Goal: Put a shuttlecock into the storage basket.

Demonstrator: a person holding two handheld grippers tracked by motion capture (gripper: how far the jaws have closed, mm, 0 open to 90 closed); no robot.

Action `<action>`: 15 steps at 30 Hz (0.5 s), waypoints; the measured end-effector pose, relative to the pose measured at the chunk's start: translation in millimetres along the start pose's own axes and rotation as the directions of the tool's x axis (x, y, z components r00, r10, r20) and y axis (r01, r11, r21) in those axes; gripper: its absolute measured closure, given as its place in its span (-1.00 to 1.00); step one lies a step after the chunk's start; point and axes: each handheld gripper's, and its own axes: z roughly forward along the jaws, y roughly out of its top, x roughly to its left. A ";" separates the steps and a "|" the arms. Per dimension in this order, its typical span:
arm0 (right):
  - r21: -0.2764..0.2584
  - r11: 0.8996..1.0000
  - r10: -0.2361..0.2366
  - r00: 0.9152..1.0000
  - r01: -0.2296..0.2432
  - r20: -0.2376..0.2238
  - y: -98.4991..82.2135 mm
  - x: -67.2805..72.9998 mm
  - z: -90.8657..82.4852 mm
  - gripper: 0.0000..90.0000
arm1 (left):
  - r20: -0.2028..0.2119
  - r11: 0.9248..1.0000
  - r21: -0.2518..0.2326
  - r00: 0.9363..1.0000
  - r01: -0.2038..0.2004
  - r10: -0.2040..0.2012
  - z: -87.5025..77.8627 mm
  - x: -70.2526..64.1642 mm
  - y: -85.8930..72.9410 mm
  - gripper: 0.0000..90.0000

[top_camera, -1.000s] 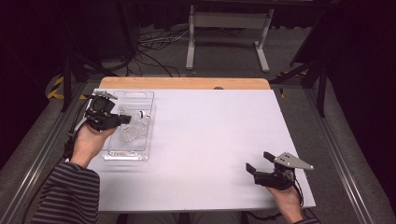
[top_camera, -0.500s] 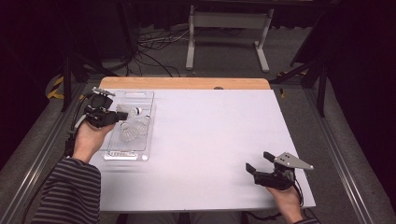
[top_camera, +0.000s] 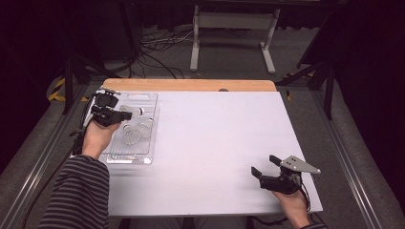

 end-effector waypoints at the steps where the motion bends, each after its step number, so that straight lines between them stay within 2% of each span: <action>1: 0.001 1.000 0.001 1.000 -0.001 0.000 0.0 -0.1 -0.1 -0.73 | 0.000 1.000 0.001 1.000 0.007 -0.007 1.4 0.3 0.5 1.00; 7: 0.000 1.000 0.000 1.000 0.000 0.000 0.0 0.0 0.1 -0.73 | -0.023 1.000 0.006 1.000 0.018 -0.018 9.9 3.3 3.4 1.00; 8: 0.000 1.000 0.000 1.000 0.000 0.000 0.0 -0.1 0.0 -0.73 | -0.037 1.000 0.006 0.999 0.014 -0.013 11.8 2.9 4.0 1.00; 12: 0.000 1.000 0.001 1.000 -0.001 -0.001 0.0 0.1 -0.3 -0.73 | -0.049 1.000 0.022 0.999 0.006 -0.005 17.9 2.9 6.2 1.00; 15: 0.000 1.000 0.002 1.000 -0.002 -0.001 0.0 0.0 -0.3 -0.73 | -0.048 1.000 0.023 0.999 0.018 -0.017 22.5 3.1 7.4 0.99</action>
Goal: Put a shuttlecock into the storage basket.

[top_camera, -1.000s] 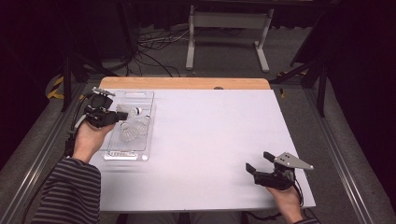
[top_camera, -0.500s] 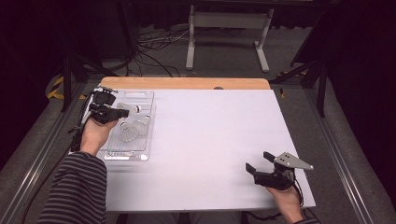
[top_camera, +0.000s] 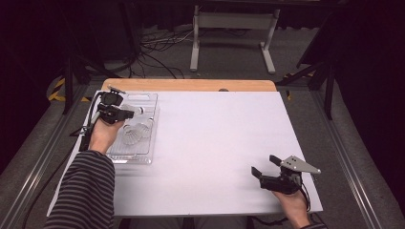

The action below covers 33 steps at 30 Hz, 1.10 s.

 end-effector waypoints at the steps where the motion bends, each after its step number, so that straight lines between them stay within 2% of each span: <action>1: 0.000 1.000 0.000 1.000 0.000 0.000 0.0 0.0 0.0 -0.73 | -0.005 1.000 0.000 1.000 -0.003 0.003 1.4 0.5 0.5 1.00; 21: 0.000 1.000 -0.001 1.000 0.001 0.000 0.0 -0.5 -0.2 -0.73 | -0.001 0.998 0.009 0.998 0.066 -0.066 19.0 8.8 3.6 0.99; 30: -0.001 1.000 -0.001 1.000 0.001 0.000 0.0 -0.7 -0.3 -0.73 | 0.000 0.996 0.022 0.996 0.084 -0.084 27.1 11.6 4.1 0.99; 33: -0.001 1.000 -0.001 1.000 0.001 0.000 0.0 -0.8 -0.3 -0.73 | -0.012 0.997 0.032 0.997 0.073 -0.072 28.8 11.8 4.5 0.99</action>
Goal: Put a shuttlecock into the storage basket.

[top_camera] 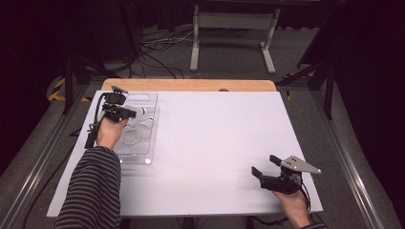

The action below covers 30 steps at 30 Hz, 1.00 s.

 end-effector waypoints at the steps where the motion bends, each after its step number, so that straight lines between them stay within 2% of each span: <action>1: 0.000 1.000 0.001 1.000 -0.001 0.000 0.0 0.0 0.0 -0.73 | -0.001 1.000 0.003 1.000 -0.001 0.001 0.5 0.1 0.2 0.99; 17: 0.000 1.000 0.000 1.000 0.000 -0.001 0.0 -0.1 -0.1 -0.73 | -0.009 1.000 0.019 1.000 -0.003 0.003 6.9 0.3 0.4 0.97; 20: 0.000 1.000 -0.001 1.000 0.001 -0.001 0.0 0.0 -0.2 -0.73 | -0.006 1.000 0.024 1.000 -0.007 0.007 6.8 0.1 0.6 0.76; 26: 0.000 1.000 -0.001 1.000 0.001 -0.001 0.0 0.0 -0.1 -0.73 | -0.009 1.000 0.022 1.000 -0.008 0.008 4.4 -1.0 0.2 0.55; 30: 0.000 1.000 -0.001 1.000 0.001 0.000 0.1 0.1 -0.1 -0.73 | -0.027 1.000 0.019 0.999 -0.017 0.018 2.5 -1.7 0.1 0.37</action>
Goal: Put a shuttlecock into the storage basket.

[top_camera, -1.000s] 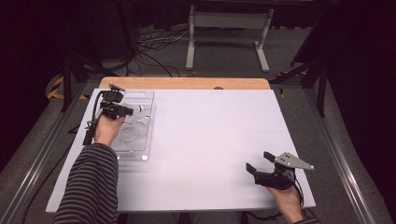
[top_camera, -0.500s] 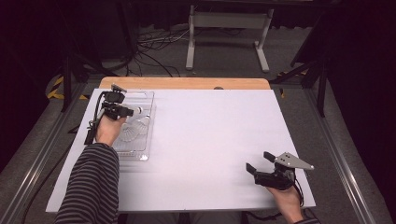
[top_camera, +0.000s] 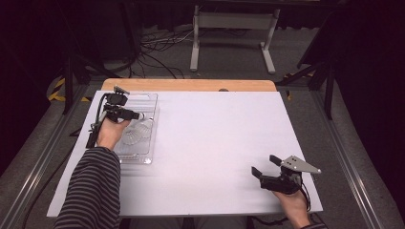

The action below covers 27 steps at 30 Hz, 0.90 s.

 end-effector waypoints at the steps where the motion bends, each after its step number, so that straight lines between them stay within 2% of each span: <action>1: 0.000 1.000 0.000 1.000 0.000 0.000 0.0 0.0 0.0 -0.73 | -0.004 1.000 -0.001 1.000 -0.007 0.007 -0.5 -0.4 0.0 0.35; 13: 0.001 1.000 0.000 1.000 0.000 0.000 0.1 0.3 0.1 -0.73 | -0.006 0.999 -0.023 1.000 -0.023 0.022 -7.1 -6.1 -1.1 0.11; 27: -0.001 1.000 -0.001 1.000 0.001 -0.002 0.0 0.3 0.2 -0.73 | -0.013 0.998 -0.038 0.999 -0.043 0.043 -14.5 -9.2 -3.5 -0.02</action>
